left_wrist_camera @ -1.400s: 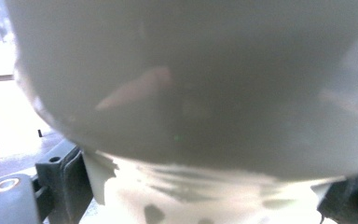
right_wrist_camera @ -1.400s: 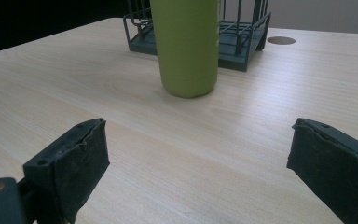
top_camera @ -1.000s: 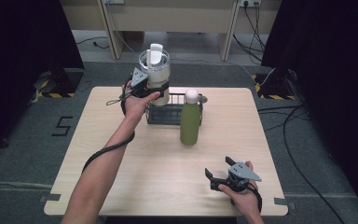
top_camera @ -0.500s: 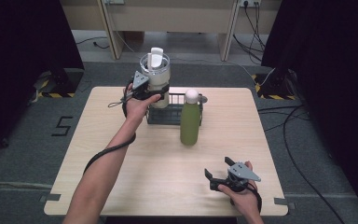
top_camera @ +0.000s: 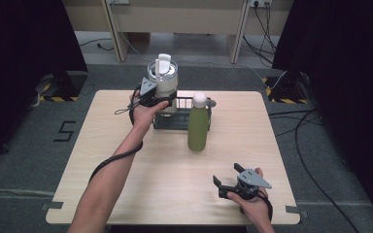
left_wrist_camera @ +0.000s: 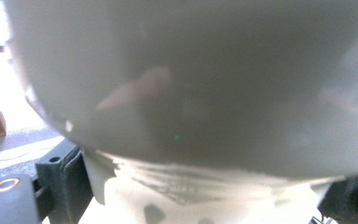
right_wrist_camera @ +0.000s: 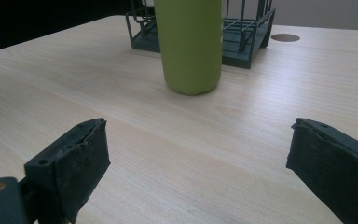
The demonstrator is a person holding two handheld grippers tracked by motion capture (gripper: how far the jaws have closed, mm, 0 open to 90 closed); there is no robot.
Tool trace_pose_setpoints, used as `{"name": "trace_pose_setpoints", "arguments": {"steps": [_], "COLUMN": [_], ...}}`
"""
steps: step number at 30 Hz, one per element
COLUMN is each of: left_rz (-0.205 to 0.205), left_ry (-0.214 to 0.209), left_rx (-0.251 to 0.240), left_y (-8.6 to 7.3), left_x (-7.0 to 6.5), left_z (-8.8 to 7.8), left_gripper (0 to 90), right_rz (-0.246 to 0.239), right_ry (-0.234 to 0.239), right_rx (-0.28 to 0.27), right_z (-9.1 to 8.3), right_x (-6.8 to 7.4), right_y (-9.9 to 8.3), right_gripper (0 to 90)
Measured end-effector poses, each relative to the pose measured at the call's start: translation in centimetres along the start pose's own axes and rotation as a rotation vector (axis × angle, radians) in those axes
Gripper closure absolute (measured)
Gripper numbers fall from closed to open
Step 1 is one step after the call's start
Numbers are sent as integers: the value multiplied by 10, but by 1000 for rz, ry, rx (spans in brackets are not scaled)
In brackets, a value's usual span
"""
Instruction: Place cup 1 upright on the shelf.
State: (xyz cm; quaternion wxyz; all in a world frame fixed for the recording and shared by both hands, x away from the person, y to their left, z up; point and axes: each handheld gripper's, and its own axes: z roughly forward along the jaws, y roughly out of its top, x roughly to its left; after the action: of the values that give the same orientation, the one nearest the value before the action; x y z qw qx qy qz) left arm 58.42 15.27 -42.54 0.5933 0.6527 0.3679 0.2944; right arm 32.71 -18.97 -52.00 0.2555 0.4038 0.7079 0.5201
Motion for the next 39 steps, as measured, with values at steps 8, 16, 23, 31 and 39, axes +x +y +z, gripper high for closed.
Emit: {"name": "trace_pose_setpoints", "arguments": {"steps": [8,16,23,31,39], "left_rz": [3,2,1,1,-15], "left_ry": [7,14,17,20,28], "left_rx": [14,25,33,40,44], "left_y": [-6,-9,-11,-13,-17], "left_x": [0,0,-1,0,1], "left_z": [2,3,4,4,4], "left_gripper": [93,93,93,92,92], "right_rz": [0,2,2,0,-6], "right_ry": [2,4,6,8,4], "right_rx": [0,4,3,2,-2], "right_z": [0,0,1,1,0], "right_x": [0,1,1,1,1], "right_y": [0,0,0,0,0], "right_gripper": [53,54,55,56,55]}}
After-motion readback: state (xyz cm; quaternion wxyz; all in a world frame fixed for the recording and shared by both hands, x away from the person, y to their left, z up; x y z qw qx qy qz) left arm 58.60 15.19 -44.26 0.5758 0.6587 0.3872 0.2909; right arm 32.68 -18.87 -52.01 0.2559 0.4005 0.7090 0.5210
